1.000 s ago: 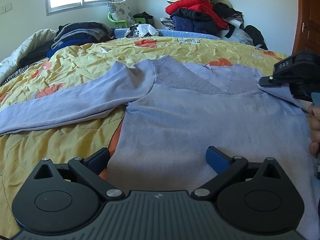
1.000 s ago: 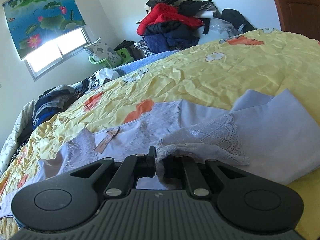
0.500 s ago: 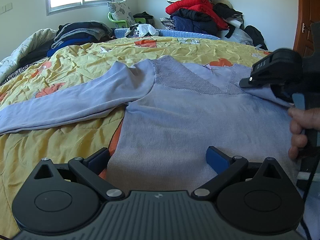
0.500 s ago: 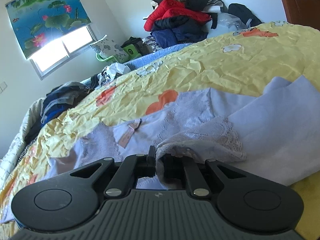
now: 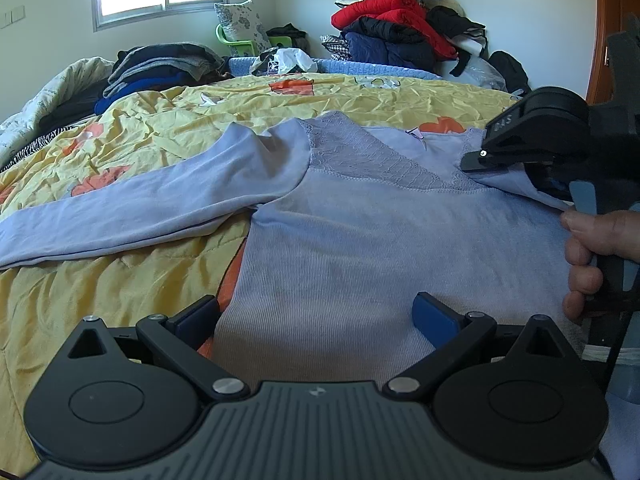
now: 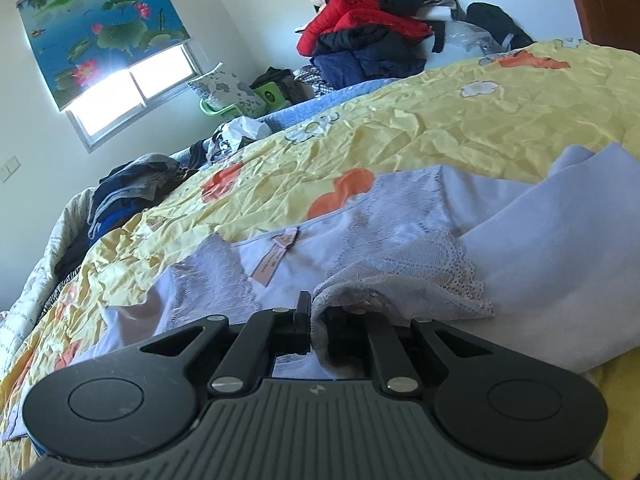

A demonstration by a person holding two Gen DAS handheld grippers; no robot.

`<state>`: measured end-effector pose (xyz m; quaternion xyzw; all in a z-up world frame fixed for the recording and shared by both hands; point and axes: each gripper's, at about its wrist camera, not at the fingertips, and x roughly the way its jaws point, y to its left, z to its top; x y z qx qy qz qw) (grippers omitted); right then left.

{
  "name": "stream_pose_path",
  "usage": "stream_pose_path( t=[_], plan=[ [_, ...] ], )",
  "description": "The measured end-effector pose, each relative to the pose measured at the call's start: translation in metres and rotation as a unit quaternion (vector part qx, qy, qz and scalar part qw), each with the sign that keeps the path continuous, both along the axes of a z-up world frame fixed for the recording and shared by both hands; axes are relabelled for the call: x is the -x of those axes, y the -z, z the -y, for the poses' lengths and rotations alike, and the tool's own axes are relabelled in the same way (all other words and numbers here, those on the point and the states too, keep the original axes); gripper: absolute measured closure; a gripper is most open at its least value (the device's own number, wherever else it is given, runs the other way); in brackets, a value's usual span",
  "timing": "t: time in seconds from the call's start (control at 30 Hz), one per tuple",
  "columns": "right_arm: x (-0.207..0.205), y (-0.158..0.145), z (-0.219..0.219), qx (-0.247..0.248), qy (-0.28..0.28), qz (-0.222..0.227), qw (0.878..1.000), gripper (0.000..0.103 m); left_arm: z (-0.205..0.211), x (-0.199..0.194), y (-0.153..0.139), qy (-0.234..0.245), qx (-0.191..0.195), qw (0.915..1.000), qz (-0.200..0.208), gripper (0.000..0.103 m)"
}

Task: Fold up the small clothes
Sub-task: 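Carry the held sleeve across the sweater body with the right gripper, then lay the sleeve across the chest and open the right gripper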

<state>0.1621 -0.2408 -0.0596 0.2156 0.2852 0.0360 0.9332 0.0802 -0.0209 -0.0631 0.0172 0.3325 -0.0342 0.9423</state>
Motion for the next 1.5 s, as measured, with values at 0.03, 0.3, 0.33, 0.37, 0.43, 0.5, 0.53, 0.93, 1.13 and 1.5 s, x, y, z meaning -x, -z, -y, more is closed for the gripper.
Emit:
stream_pose_path(
  t=[0.03,0.3,0.33,0.37,0.43,0.5,0.53,0.93,1.13,1.5],
  plan=[
    [-0.001,0.000,-0.002,0.001,-0.002,0.000,1.000,0.091,0.000,0.000,0.000,0.000,0.000,1.0000,0.000,0.000],
    [-0.008,-0.006,-0.020,0.002,-0.021,0.003,1.000,0.091,0.000,0.000,0.000,0.000,0.000,1.0000,0.000,0.000],
    [-0.010,-0.006,-0.022,0.001,-0.024,0.002,1.000,0.091,0.000,0.000,0.000,0.000,0.000,1.0000,0.000,0.000],
    [-0.013,-0.007,-0.025,-0.001,-0.027,0.002,1.000,0.091,0.000,0.000,0.000,0.000,0.001,1.0000,0.000,0.000],
    [-0.018,-0.008,-0.032,-0.004,-0.036,0.002,0.999,0.091,-0.001,0.000,0.000,-0.001,0.002,1.0000,0.000,0.000],
    [-0.025,-0.010,-0.043,0.002,-0.048,0.003,0.999,0.091,-0.001,0.000,0.000,-0.003,0.002,1.0000,0.000,0.000],
    [-0.028,-0.011,-0.049,0.008,-0.056,0.004,0.998,0.091,-0.002,0.000,0.000,-0.007,0.004,1.0000,0.000,0.000],
    [-0.047,-0.019,-0.085,0.073,-0.131,-0.004,0.989,0.090,-0.003,0.000,0.001,-0.011,0.009,0.9999,0.000,0.000],
    [-0.059,-0.023,-0.120,0.148,-0.184,0.001,0.972,0.086,-0.002,0.000,0.001,-0.011,0.008,0.9999,0.000,0.000],
    [-0.064,-0.026,-0.161,0.231,-0.240,0.011,0.943,0.053,-0.003,0.000,0.000,-0.011,0.008,0.9999,0.001,0.000]
  ],
)
